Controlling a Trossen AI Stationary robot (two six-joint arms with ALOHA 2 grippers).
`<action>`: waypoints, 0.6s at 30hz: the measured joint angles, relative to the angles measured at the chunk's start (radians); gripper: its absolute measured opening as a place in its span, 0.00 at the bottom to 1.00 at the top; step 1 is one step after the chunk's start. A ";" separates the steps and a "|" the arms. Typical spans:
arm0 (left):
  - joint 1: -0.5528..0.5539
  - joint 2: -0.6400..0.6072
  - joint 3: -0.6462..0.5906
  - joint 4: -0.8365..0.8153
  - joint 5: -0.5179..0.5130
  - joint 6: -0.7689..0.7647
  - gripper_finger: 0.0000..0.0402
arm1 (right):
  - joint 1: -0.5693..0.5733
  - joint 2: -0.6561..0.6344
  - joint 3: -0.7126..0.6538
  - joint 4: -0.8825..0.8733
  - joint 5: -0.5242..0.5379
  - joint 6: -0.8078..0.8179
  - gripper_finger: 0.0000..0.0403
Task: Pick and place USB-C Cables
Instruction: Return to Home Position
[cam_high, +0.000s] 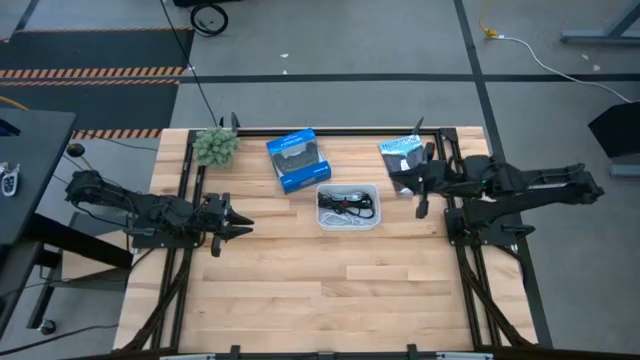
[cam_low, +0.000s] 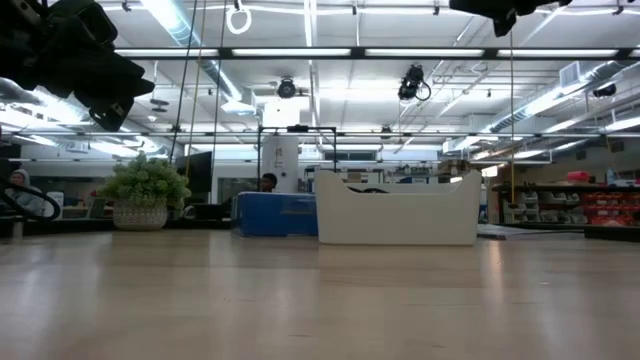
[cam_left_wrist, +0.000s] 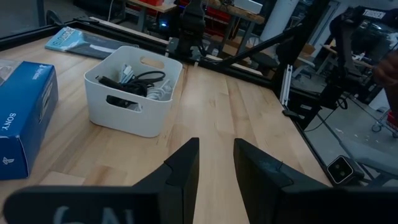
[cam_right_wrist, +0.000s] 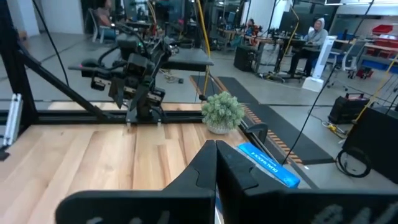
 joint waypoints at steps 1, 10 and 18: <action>0.000 0.000 0.000 0.000 0.000 0.000 0.27 | 0.000 -0.015 0.000 -0.011 -0.003 0.005 0.02; 0.000 0.000 0.000 0.000 0.000 0.000 0.27 | 0.000 -0.136 -0.131 0.077 -0.030 0.020 0.02; 0.000 0.000 0.000 0.000 0.000 0.000 0.27 | -0.001 -0.229 -0.349 0.280 -0.018 0.035 0.02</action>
